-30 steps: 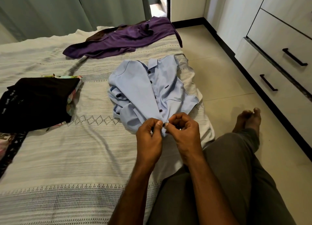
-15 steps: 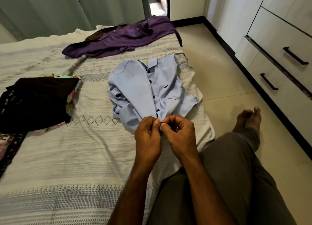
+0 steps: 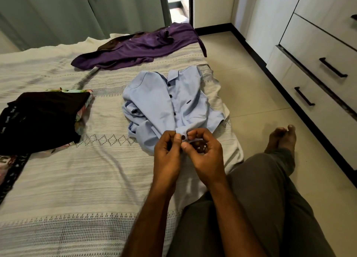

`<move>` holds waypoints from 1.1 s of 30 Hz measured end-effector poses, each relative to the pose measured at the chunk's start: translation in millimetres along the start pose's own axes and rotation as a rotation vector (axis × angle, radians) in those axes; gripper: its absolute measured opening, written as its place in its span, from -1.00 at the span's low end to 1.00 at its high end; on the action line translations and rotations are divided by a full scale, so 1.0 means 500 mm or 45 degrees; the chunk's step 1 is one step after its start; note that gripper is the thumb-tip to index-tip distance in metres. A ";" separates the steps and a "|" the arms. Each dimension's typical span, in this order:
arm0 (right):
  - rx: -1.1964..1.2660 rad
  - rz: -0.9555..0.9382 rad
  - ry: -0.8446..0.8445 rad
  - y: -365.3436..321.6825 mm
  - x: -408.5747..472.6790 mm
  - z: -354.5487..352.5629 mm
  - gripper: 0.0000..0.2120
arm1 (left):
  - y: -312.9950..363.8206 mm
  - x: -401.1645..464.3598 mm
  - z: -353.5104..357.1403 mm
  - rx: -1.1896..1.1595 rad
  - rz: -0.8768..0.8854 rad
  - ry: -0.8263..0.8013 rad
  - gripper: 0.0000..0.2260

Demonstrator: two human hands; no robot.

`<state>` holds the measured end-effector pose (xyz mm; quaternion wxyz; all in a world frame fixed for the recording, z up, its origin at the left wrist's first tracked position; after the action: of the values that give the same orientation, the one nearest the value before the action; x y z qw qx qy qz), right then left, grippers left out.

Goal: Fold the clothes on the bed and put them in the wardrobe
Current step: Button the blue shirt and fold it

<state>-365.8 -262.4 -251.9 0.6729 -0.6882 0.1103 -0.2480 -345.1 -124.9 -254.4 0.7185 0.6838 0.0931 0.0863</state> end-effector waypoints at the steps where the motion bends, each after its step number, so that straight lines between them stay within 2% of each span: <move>1: -0.067 -0.083 -0.030 -0.008 -0.001 0.000 -0.75 | 0.010 0.003 -0.002 -0.006 0.032 0.014 -0.81; 3: -0.274 -0.231 -0.078 -0.016 -0.002 0.004 -0.73 | 0.031 0.015 -0.014 0.005 0.111 0.030 -0.81; 6: -0.547 -0.347 -0.004 -0.020 0.000 -0.004 -0.89 | 0.052 0.034 -0.022 0.138 0.265 -0.067 -0.84; 9: -0.523 -0.334 0.110 -0.026 0.007 -0.022 -0.90 | 0.043 0.032 -0.007 0.345 0.402 -0.257 -0.92; 13: -0.404 -0.333 0.170 -0.032 0.009 -0.037 -0.86 | 0.025 0.018 -0.016 0.623 0.693 -0.206 -0.80; 15: -0.368 -0.358 0.214 -0.037 0.012 -0.048 -0.86 | 0.005 0.022 -0.020 0.682 0.682 -0.196 -0.75; 20: -0.321 -0.401 0.409 -0.046 0.014 -0.082 -0.92 | -0.011 0.059 -0.047 0.881 0.653 -0.094 -0.80; 22: -0.397 -0.304 0.542 -0.027 0.018 -0.110 -0.89 | -0.001 0.071 -0.051 0.770 0.664 -0.170 -0.84; 24: -0.494 -0.188 0.589 -0.002 0.028 -0.126 -0.82 | 0.010 0.086 -0.051 0.541 0.508 -0.291 -0.80; 27: -0.550 -0.112 0.471 0.026 0.047 -0.125 -0.71 | 0.038 0.100 -0.039 0.373 0.311 -0.482 -0.64; 30: -0.505 -0.022 0.233 0.052 0.060 -0.121 -0.58 | 0.050 0.102 -0.034 0.488 0.211 -0.760 -0.68; 33: -0.455 0.063 -0.044 0.069 0.065 -0.128 -0.79 | 0.047 0.123 -0.060 0.692 0.140 -0.944 -0.78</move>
<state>-363.0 -336.3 -281.5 0.5474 -0.7981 0.1579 -0.1960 -293.0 -79.3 -233.5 0.4923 0.8361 -0.1871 -0.1535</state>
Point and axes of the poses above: each hand's wrist, its own x-axis towards the middle knuckle, its own z-axis out of the palm, y = z × x, the point moved 10 cm from there along x, towards the middle knuckle, and after that the axes turned 12 degrees about y, right-handed, at the moved point
